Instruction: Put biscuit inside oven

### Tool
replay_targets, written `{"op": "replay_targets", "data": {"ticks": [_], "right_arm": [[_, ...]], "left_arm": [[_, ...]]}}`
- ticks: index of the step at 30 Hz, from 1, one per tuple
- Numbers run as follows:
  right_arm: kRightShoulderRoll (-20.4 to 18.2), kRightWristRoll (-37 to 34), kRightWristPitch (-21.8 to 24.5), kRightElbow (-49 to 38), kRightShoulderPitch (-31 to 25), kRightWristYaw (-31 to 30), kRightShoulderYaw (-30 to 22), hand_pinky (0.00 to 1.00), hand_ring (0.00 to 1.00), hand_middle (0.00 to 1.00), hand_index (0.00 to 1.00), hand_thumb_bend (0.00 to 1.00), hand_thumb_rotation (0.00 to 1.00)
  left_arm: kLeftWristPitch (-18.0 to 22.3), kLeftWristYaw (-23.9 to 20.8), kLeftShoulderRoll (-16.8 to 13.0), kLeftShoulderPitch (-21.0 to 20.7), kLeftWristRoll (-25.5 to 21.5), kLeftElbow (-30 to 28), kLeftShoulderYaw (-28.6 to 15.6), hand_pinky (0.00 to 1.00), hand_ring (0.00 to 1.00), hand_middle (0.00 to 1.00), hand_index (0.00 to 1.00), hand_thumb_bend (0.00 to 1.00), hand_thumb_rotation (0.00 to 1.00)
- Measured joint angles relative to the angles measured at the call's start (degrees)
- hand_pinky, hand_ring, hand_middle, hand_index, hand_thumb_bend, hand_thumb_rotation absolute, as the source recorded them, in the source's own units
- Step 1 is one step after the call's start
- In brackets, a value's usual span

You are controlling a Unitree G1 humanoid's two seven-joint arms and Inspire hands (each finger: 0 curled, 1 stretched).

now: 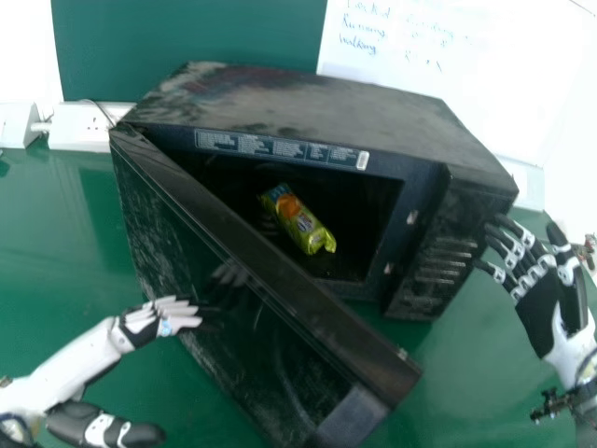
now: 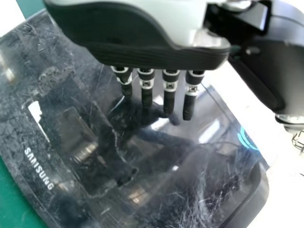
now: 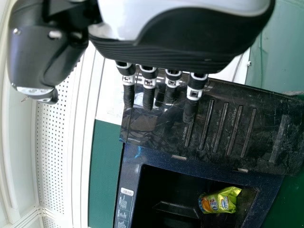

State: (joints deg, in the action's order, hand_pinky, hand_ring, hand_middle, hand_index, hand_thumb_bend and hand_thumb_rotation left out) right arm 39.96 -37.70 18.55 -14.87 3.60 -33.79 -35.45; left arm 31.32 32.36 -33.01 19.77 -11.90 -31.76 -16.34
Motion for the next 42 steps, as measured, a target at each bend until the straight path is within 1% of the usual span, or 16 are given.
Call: {"op": "replay_targets", "data": {"ticks": [7, 10, 13, 15, 20, 21, 22, 23, 25, 26, 27, 30, 32, 34, 38, 42], "right_arm": [[0.0, 0.0, 0.0, 0.0, 0.0, 0.2, 0.0, 0.78, 0.88, 0.9, 0.92, 0.76, 1.0], [0.0, 0.0, 0.0, 0.0, 0.0, 0.2, 0.0, 0.77, 0.87, 0.9, 0.91, 0.73, 1.0], [0.0, 0.1, 0.0, -0.1, 0.0, 0.2, 0.0, 0.77, 0.87, 0.89, 0.9, 0.74, 1.0], [0.0, 0.2, -0.1, -0.1, -0.1, 0.2, 0.0, 0.75, 0.86, 0.88, 0.88, 0.75, 1.0], [0.0, 0.2, -0.2, -0.1, -0.2, 0.2, 0.0, 0.79, 0.88, 0.91, 0.9, 0.79, 1.0], [0.0, 0.2, -0.2, -0.1, -0.2, 0.2, 0.0, 0.76, 0.87, 0.9, 0.89, 0.85, 1.0], [0.0, 0.2, -0.2, -0.1, -0.2, 0.1, 0.0, 0.71, 0.84, 0.88, 0.88, 0.86, 1.0], [0.0, 0.2, -0.2, -0.1, -0.2, 0.1, 0.0, 0.7, 0.84, 0.88, 0.88, 0.86, 1.0], [0.0, 0.2, -0.2, -0.1, -0.2, 0.2, 0.0, 0.72, 0.85, 0.88, 0.88, 0.83, 1.0], [0.0, 0.2, -0.2, -0.1, -0.2, 0.2, 0.0, 0.75, 0.86, 0.9, 0.89, 0.83, 1.0], [0.0, 0.2, -0.2, -0.2, -0.2, 0.2, 0.0, 0.78, 0.89, 0.91, 0.9, 0.83, 1.0], [-0.1, 0.2, -0.2, -0.2, -0.2, 0.4, 0.0, 0.85, 0.9, 0.93, 0.91, 0.83, 1.0], [-0.1, 0.2, -0.2, -0.2, -0.2, 0.3, 0.0, 0.87, 0.91, 0.94, 0.91, 0.83, 1.0], [-0.1, 0.2, -0.2, -0.3, -0.2, 0.2, 0.0, 0.89, 0.92, 0.94, 0.92, 0.77, 1.0], [-0.2, 0.1, -0.3, -0.3, -0.2, 0.1, 0.0, 0.9, 0.92, 0.93, 0.92, 0.73, 1.0], [-0.4, 0.2, -0.4, -0.3, -0.2, 0.2, 0.0, 0.87, 0.92, 0.93, 0.92, 0.72, 1.0]], "left_arm": [[-2.8, 0.4, -0.2, -4.3, 0.1, 0.9, 1.6, 0.8, 0.87, 0.91, 0.92, 0.9, 1.0], [-4.3, 0.4, -0.2, -6.7, 0.2, 1.1, 2.4, 0.8, 0.87, 0.91, 0.92, 0.9, 1.0], [-5.9, 0.6, -0.3, -9.6, 0.3, 1.7, 3.7, 0.81, 0.87, 0.91, 0.92, 0.9, 1.0], [-6.1, 0.7, -0.3, -11.8, 0.5, 3.0, 4.3, 0.81, 0.87, 0.91, 0.92, 0.9, 1.0], [-6.7, 1.6, -0.5, -16.6, 0.5, 6.1, 6.2, 0.79, 0.86, 0.9, 0.91, 0.89, 1.0], [-6.6, 2.1, -0.6, -17.4, 0.4, 6.9, 6.5, 0.79, 0.86, 0.9, 0.9, 0.89, 1.0], [-5.5, 2.5, -0.5, -18.6, 0.4, 8.3, 6.7, 0.8, 0.87, 0.9, 0.91, 0.89, 1.0], [-3.6, 2.6, -0.2, -20.0, 0.4, 10.1, 7.1, 0.79, 0.86, 0.9, 0.9, 0.9, 1.0], [-0.5, 3.0, 0.3, -22.4, 0.5, 13.1, 8.1, 0.79, 0.86, 0.9, 0.9, 0.9, 1.0], [0.2, 3.4, 0.5, -23.3, 0.5, 14.3, 8.7, 0.79, 0.86, 0.9, 0.91, 0.91, 1.0], [-0.2, 3.9, 0.5, -23.9, 0.5, 15.0, 9.1, 0.78, 0.85, 0.89, 0.9, 0.91, 1.0], [-2.0, 5.6, 0.2, -26.3, -0.3, 16.4, 11.1, 0.78, 0.86, 0.9, 0.91, 0.9, 1.0], [-2.4, 6.6, 0.3, -28.4, -0.7, 17.6, 12.2, 0.78, 0.86, 0.9, 0.91, 0.9, 1.0], [-2.2, 7.7, 0.6, -30.4, -0.9, 19.4, 13.4, 0.77, 0.86, 0.9, 0.91, 0.9, 1.0], [-2.1, 9.0, 1.6, -33.2, -1.2, 22.8, 15.4, 0.76, 0.85, 0.89, 0.9, 0.9, 1.0], [-5.2, 9.8, 1.9, -35.3, -2.2, 23.4, 16.4, 0.77, 0.86, 0.89, 0.9, 0.9, 1.0]]}}
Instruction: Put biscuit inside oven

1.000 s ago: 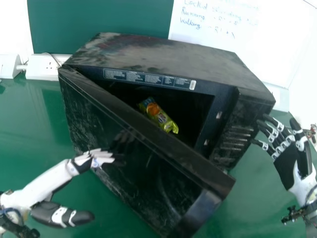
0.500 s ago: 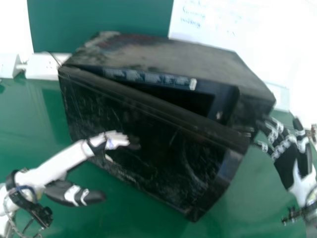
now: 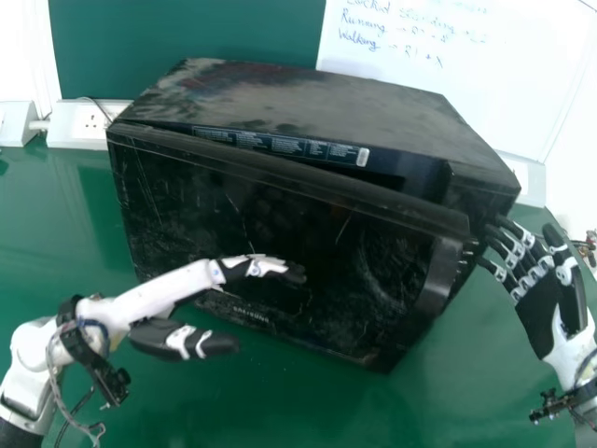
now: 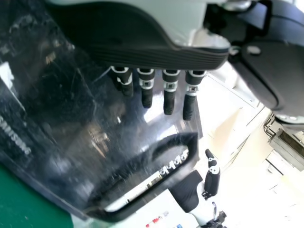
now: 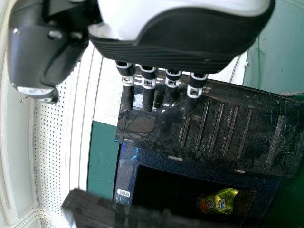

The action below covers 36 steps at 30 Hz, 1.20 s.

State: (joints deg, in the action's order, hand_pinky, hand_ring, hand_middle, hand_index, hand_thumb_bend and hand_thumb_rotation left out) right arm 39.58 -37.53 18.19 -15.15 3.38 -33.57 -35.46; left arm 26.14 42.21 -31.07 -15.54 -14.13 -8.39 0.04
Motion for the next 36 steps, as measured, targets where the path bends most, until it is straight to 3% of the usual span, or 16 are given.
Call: {"op": "replay_targets", "data": {"ticks": [6, 12, 18, 22, 33, 36], "right_arm": [[-0.3, 0.0, -0.5, 0.1, 0.0, -0.1, 0.0, 0.84, 0.92, 0.94, 0.92, 0.75, 1.0], [-0.4, 0.0, -0.6, 0.1, 0.0, -0.1, 0.0, 0.83, 0.92, 0.93, 0.92, 0.73, 1.0], [-0.8, 0.0, -0.6, 0.1, 0.0, 0.0, 0.0, 0.91, 0.95, 0.95, 0.95, 0.9, 1.0], [-0.8, 0.0, -0.6, 0.1, 0.0, 0.0, 0.0, 0.9, 0.94, 0.95, 0.94, 0.89, 1.0], [-1.0, 0.0, -0.6, 0.0, -0.1, 0.2, -0.1, 1.0, 1.0, 1.0, 0.99, 0.8, 1.0], [-1.0, -0.1, -0.5, -0.1, -0.2, 0.1, -0.1, 1.0, 1.0, 1.0, 0.99, 0.84, 1.0]], "left_arm": [[-5.0, 1.9, 0.8, -3.9, -0.8, 1.4, 1.5, 0.78, 0.86, 0.9, 0.91, 0.89, 1.0], [-6.4, 4.4, 3.0, -8.4, -0.9, 5.1, 2.9, 0.79, 0.87, 0.91, 0.92, 0.9, 1.0], [-9.8, 6.1, 4.1, -12.8, -0.5, 9.0, 3.8, 0.78, 0.86, 0.9, 0.92, 0.91, 1.0], [-9.8, 6.4, 4.9, -15.5, 0.6, 12.4, 4.3, 0.79, 0.87, 0.91, 0.93, 0.91, 1.0], [-7.6, 7.8, 7.3, -22.1, 4.6, 22.2, 6.2, 0.82, 0.89, 0.92, 0.94, 0.91, 1.0], [-7.4, 8.1, 8.0, -24.7, 6.0, 24.9, 6.7, 0.82, 0.89, 0.92, 0.93, 0.92, 1.0]]}}
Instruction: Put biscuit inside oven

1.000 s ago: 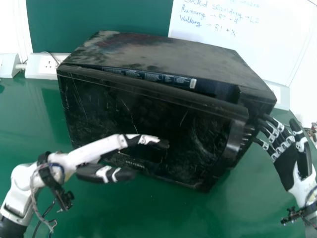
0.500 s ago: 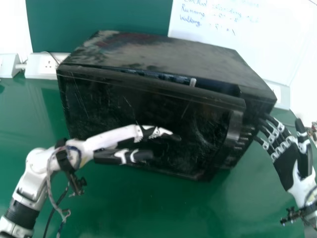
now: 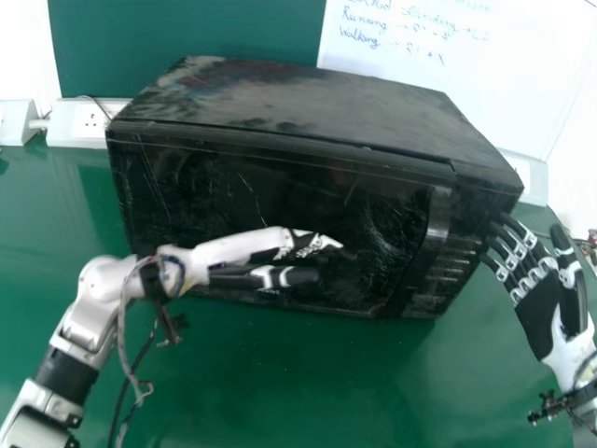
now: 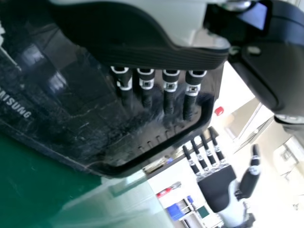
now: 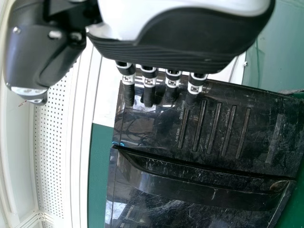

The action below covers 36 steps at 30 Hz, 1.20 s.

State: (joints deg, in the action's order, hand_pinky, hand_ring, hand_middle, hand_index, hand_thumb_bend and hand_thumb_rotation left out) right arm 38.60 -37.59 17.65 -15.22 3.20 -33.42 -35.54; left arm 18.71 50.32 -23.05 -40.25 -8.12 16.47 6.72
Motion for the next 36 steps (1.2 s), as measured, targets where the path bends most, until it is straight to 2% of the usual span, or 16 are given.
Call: {"op": "replay_targets", "data": {"ticks": [4, 9, 14, 17, 20, 23, 25, 28, 30, 33, 36], "right_arm": [[-0.1, 0.0, 0.0, -0.2, -0.1, 0.0, 0.0, 0.96, 0.99, 0.98, 0.98, 0.82, 1.0], [-0.3, 0.1, 0.0, -0.2, -0.1, -0.1, 0.0, 0.97, 0.99, 0.98, 0.98, 0.85, 1.0], [-0.3, 0.0, 0.1, -0.2, -0.1, 0.0, 0.0, 0.95, 0.97, 0.97, 0.94, 0.82, 1.0], [-0.3, 0.0, 0.1, -0.2, -0.1, 0.0, 0.0, 0.91, 0.94, 0.95, 0.93, 0.83, 1.0], [-0.3, 0.0, 0.1, -0.1, 0.0, 0.1, 0.0, 0.87, 0.92, 0.94, 0.91, 0.87, 1.0], [-0.3, 0.0, 0.1, -0.1, 0.2, 0.3, 0.1, 0.85, 0.9, 0.92, 0.9, 0.83, 1.0], [-0.3, 0.1, 0.1, 0.0, 0.2, 0.3, 0.1, 0.82, 0.89, 0.92, 0.9, 0.75, 1.0], [-0.3, 0.1, 0.1, 0.0, 0.3, 0.3, 0.1, 0.8, 0.87, 0.9, 0.89, 0.7, 1.0], [-0.2, 0.2, 0.0, 0.1, 0.4, 0.1, 0.2, 0.84, 0.89, 0.9, 0.9, 0.69, 1.0], [-0.2, 0.6, -0.1, 0.2, 0.4, -0.1, 0.2, 0.85, 0.91, 0.91, 0.9, 0.72, 1.0], [-0.2, 0.6, -0.1, 0.3, 0.6, -0.6, 0.2, 0.86, 0.93, 0.92, 0.92, 0.71, 1.0]], "left_arm": [[1.5, -0.3, 0.7, -2.1, 2.2, 3.5, 0.7, 0.82, 0.89, 0.92, 0.93, 0.92, 1.0], [2.8, -0.2, 0.9, -3.0, 2.9, 5.4, 0.7, 0.8, 0.87, 0.91, 0.92, 0.92, 1.0], [2.8, 1.9, 1.0, -1.5, -1.0, 3.7, 0.4, 0.81, 0.87, 0.91, 0.92, 0.92, 1.0], [1.7, 2.0, 0.6, 3.2, -4.0, -2.5, -0.7, 0.81, 0.87, 0.91, 0.92, 0.91, 1.0], [0.3, 1.7, -1.3, 8.8, -4.9, -10.8, -1.6, 0.82, 0.88, 0.92, 0.94, 0.92, 1.0], [-1.6, 0.8, -3.6, 14.3, -5.8, -19.2, -3.3, 0.83, 0.88, 0.92, 0.94, 0.92, 1.0], [-2.0, 0.0, -4.9, 18.4, -6.5, -24.2, -4.9, 0.83, 0.88, 0.92, 0.94, 0.91, 1.0], [-2.3, -1.4, -7.6, 24.1, -5.8, -30.9, -7.7, 0.83, 0.89, 0.92, 0.94, 0.9, 1.0], [-2.5, -2.7, -9.6, 27.9, -4.8, -35.1, -10.3, 0.84, 0.89, 0.92, 0.94, 0.91, 1.0], [-2.6, -4.7, -10.9, 33.5, -4.3, -39.2, -13.7, 0.84, 0.89, 0.93, 0.94, 0.9, 1.0], [-0.9, -7.8, -10.5, 38.4, -3.4, -41.9, -17.1, 0.85, 0.9, 0.93, 0.95, 0.89, 1.0]]}}
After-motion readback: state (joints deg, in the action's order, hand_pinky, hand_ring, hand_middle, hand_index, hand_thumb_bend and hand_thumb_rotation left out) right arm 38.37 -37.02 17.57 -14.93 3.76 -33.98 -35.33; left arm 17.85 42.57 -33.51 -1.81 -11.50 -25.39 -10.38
